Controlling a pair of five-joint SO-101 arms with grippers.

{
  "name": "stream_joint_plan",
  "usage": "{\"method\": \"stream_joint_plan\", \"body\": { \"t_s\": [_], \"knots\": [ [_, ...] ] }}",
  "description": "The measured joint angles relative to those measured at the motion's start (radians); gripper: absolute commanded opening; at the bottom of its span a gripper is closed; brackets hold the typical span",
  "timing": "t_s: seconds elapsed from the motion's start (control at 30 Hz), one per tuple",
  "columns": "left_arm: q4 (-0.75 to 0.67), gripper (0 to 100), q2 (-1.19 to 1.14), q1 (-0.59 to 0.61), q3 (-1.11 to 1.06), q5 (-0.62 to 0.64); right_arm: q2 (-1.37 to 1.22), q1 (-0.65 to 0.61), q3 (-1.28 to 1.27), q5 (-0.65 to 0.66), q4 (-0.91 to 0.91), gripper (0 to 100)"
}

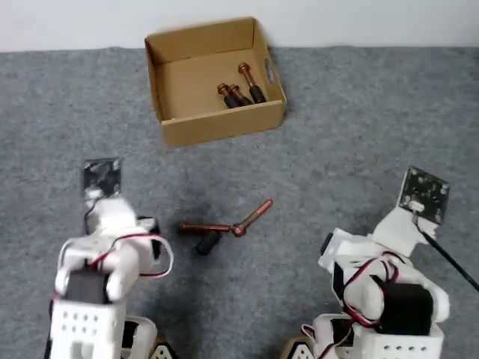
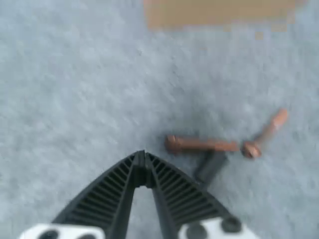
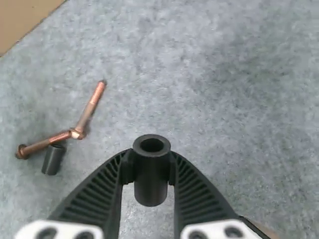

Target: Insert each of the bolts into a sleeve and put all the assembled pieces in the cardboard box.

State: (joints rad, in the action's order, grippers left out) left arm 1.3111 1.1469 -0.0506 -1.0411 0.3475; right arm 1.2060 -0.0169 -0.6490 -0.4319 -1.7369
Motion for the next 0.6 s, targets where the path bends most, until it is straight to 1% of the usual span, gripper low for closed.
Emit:
{"method": "stream_joint_plan", "body": {
  "t_s": [0.17, 0.4, 0.6],
  "knots": [
    [0.035, 0, -0.285, -0.058, 0.107, 0.049, 0.046, 0.048, -0.011, 0.0, 0.0, 0.8],
    [0.035, 0, -0.644, -0.061, 0.218, 0.052, 0.054, 0.055, -0.011, 0.0, 0.0, 0.8],
    [0.034, 0, -0.908, -0.064, 0.339, 0.052, 0.06, 0.055, -0.011, 0.0, 0.0, 0.8]
  ]
}}
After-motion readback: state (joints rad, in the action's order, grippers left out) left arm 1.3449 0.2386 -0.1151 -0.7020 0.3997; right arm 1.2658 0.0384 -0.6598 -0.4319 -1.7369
